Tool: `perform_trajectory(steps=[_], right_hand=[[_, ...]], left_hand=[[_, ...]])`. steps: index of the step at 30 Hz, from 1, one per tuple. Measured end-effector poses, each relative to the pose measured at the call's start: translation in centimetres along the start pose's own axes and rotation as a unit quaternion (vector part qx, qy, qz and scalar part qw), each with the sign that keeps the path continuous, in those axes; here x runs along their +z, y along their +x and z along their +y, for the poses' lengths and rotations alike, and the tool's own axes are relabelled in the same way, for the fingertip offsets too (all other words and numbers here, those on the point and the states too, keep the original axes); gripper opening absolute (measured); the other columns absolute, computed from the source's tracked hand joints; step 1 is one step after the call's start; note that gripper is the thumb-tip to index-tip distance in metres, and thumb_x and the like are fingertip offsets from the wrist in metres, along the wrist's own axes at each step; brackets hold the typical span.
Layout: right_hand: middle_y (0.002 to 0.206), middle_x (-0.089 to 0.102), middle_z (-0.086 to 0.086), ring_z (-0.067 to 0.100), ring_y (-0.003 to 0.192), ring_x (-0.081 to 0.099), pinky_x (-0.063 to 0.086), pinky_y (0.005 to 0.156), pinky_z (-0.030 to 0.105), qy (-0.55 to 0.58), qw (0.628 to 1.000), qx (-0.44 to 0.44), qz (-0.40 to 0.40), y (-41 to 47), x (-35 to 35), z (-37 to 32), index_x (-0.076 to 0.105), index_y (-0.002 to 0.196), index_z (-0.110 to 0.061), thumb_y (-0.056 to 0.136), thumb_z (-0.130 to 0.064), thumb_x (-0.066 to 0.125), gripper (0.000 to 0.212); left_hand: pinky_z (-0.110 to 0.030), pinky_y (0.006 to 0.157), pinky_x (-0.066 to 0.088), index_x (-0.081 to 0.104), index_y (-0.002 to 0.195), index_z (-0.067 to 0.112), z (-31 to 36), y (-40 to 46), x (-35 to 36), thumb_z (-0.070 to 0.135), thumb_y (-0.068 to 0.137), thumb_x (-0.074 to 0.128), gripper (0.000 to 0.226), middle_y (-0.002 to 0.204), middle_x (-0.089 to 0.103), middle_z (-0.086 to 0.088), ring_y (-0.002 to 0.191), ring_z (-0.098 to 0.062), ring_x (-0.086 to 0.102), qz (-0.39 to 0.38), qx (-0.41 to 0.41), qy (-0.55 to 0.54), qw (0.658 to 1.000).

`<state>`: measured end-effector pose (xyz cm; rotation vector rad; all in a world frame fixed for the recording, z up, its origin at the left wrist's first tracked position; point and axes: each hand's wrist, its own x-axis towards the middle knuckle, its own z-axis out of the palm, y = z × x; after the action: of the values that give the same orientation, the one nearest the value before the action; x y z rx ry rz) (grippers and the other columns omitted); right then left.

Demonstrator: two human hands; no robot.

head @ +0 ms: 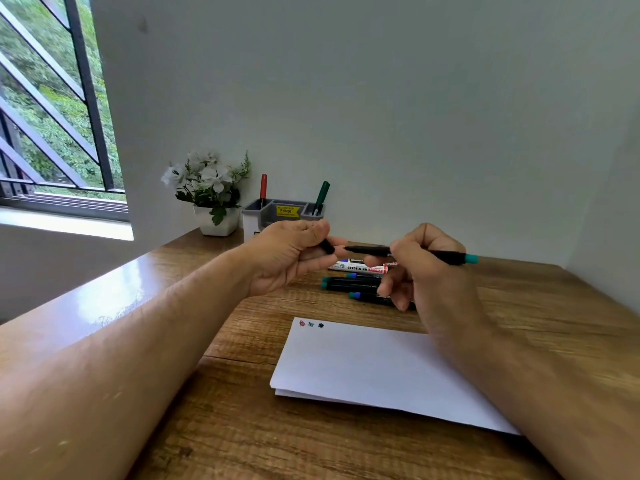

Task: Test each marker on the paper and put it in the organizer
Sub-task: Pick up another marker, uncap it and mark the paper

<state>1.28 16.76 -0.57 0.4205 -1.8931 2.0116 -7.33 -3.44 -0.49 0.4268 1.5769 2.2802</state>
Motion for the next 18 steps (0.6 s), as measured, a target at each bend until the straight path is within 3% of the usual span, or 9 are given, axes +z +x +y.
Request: perform_trajectory(steps=[3,7,14,18], right_hand=[[0.076,0.077,0.016,0.017,0.042,0.059,0.033,0.037,0.025,-0.008,1.000,-0.007,0.006,0.05,0.01,0.16,0.052,0.066,-0.018,0.087,-0.009,0.059,0.024],[0.077,0.078,0.012,0.018,0.043,0.061,0.036,0.035,0.023,-0.025,1.000,-0.005,-0.003,0.14,0.27,0.39,0.052,0.068,-0.017,0.077,-0.020,0.060,0.013],[0.076,0.078,0.010,0.017,0.043,0.062,0.037,0.033,0.023,-0.031,0.999,-0.007,-0.004,0.31,0.22,0.67,0.052,0.069,-0.019,0.079,-0.020,0.060,0.013],[0.073,0.078,0.008,0.018,0.043,0.064,0.037,0.033,0.021,-0.028,1.000,-0.011,-0.005,0.21,0.19,0.67,0.053,0.070,-0.017,0.086,-0.014,0.061,0.018]], left_hand=[[-0.024,0.063,0.060,0.064,0.103,-0.003,-0.19,0.17,0.02,0.026,0.082,0.071,0.037,0.110,0.071,-0.024,0.090,-0.024,0.075,0.018,0.004,-0.015,1.000],[-0.022,0.059,0.059,0.055,0.120,-0.004,-0.25,0.14,0.40,0.031,0.081,0.071,0.055,0.108,0.072,-0.023,0.082,-0.021,0.076,0.025,0.008,-0.012,1.000],[-0.022,0.058,0.059,0.054,0.122,-0.006,-0.12,-0.12,0.62,0.034,0.080,0.070,0.060,0.103,0.073,-0.023,0.084,-0.022,0.076,0.027,0.004,-0.003,1.000],[-0.020,0.053,0.058,0.054,0.120,-0.004,0.01,-0.29,0.62,0.037,0.077,0.072,0.062,0.095,0.074,-0.025,0.073,-0.019,0.076,0.030,0.002,0.007,1.000]])
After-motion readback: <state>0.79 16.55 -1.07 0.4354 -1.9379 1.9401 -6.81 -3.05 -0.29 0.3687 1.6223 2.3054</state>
